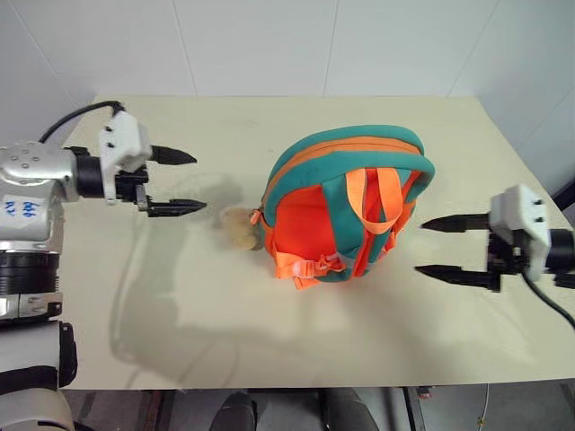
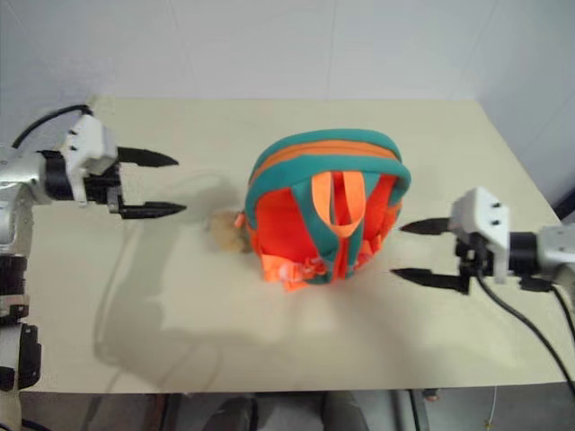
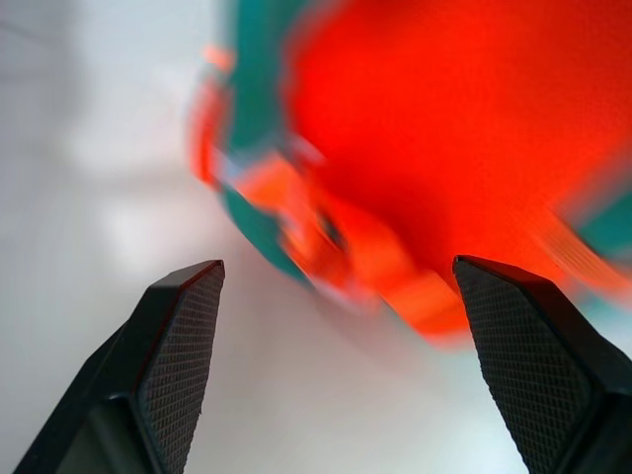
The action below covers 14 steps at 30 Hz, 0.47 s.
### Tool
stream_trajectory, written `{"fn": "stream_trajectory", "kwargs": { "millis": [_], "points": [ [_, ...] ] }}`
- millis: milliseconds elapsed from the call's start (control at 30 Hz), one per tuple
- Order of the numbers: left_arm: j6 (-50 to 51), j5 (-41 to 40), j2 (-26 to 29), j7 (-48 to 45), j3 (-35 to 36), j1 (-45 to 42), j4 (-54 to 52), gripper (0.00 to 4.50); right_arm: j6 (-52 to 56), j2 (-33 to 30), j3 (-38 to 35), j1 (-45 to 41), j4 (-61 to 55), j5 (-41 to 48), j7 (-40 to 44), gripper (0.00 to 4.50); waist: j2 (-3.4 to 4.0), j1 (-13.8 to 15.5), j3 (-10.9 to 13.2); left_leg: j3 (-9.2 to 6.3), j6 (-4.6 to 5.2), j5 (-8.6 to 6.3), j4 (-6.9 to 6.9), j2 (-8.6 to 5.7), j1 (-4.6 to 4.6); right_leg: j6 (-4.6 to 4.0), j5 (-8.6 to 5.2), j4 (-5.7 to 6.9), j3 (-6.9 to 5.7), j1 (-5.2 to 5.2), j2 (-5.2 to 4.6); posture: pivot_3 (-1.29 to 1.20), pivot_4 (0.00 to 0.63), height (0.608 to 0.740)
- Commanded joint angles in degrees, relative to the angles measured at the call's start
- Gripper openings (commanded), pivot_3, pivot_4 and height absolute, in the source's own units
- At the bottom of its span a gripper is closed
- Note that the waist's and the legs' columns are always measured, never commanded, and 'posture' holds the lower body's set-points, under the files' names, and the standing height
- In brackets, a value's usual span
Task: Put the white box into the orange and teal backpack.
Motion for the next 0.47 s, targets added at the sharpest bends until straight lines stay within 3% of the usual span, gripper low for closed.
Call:
{"fn": "stream_trajectory", "kwargs": {
  "millis": [33, 167, 267, 467],
  "points": [
    [-9.0, -5.3, -2.8, 2.2, 7.4, 0.1, 3.6, 4.46, -1.8, 0.1, -8.2, 2.4, 0.6, -0.3, -1.4, 4.43, 0.01, 0.1, 0.0, 0.01, 0.0, 0.0, 0.0, 0.0, 0.05, 0.0, 0.01, 0.02, 0.01, 0.02, -0.01, 0.0, 0.15, 0.74],
    [-15.5, -11.5, -5.0, -0.9, 13.8, 2.6, 8.1, 4.46, -2.6, 2.0, -14.7, 7.9, 1.3, -0.4, -1.9, 4.43, 0.0, 0.1, 0.0, 0.01, 0.0, 0.0, 0.02, 0.01, 0.14, 0.0, 0.02, 0.02, -0.01, 0.14, 0.0, 0.0, 0.15, 0.74],
    [-14.9, -12.9, -3.5, -2.1, 15.3, 5.6, 10.1, 4.46, -3.0, 3.4, -18.0, 10.5, 1.7, 0.1, -2.2, 4.43, 0.0, -0.2, 0.0, 0.01, 0.01, 0.0, 0.04, 0.0, 0.2, 0.02, 0.04, -0.02, 0.0, 0.22, 0.0, 0.0, 0.15, 0.74],
    [-9.9, -11.5, 0.9, -2.2, 13.8, 10.1, 11.8, 4.46, -4.6, 4.2, -15.9, 7.5, 3.0, 0.5, -4.7, 4.43, 0.0, -0.3, 0.0, 0.06, 0.01, -0.01, 0.01, 0.02, 0.39, 0.01, 0.07, -0.01, 0.05, 0.29, 0.01, 0.0, 0.15, 0.74]
  ]
}}
